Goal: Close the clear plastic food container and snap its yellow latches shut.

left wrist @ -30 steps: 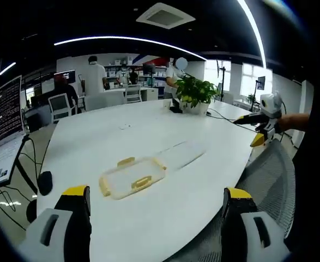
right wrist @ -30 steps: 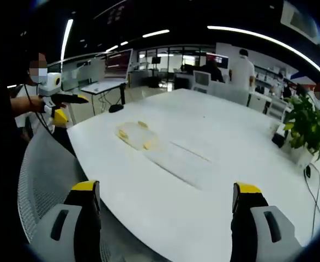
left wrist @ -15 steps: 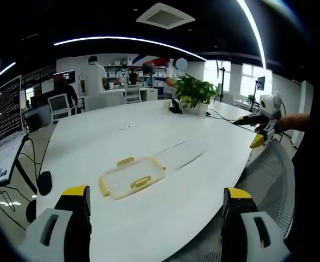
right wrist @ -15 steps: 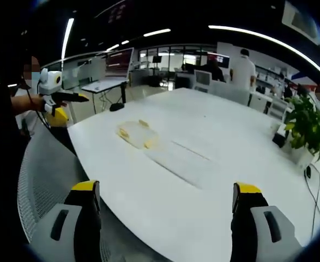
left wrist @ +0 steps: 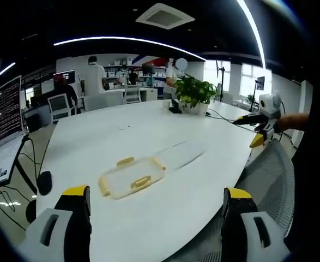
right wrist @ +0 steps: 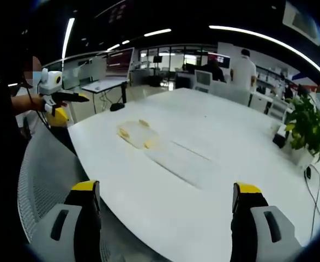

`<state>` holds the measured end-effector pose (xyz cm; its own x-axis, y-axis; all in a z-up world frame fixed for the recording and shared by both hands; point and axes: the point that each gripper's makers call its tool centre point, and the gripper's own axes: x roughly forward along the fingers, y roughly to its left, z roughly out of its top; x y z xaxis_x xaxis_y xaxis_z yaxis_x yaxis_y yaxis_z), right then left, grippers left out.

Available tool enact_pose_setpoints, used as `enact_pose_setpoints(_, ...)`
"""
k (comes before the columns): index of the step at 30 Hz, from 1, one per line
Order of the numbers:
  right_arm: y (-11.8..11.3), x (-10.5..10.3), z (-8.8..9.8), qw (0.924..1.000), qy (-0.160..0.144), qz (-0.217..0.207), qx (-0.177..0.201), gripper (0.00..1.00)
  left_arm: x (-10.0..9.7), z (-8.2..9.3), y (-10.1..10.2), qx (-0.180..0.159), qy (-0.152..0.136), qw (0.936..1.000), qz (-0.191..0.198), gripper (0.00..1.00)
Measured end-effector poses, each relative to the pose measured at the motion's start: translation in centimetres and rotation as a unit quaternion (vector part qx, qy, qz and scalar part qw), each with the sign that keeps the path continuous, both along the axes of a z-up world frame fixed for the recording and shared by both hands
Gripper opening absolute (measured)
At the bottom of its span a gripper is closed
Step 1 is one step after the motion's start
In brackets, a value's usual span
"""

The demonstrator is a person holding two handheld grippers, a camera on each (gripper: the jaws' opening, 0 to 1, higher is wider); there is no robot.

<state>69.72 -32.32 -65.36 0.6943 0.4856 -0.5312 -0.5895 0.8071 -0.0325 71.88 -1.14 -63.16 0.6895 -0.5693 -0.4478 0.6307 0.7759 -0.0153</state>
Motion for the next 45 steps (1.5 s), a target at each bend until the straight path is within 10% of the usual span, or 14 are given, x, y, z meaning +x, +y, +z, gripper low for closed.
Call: enact_pose_setpoints(45,-0.13,0.18,0.40,1.0000,0.002,0.005,-0.003,0.99,0.10,0.63,-0.27,-0.012,0.001,0.9999,-0.006,0.99)
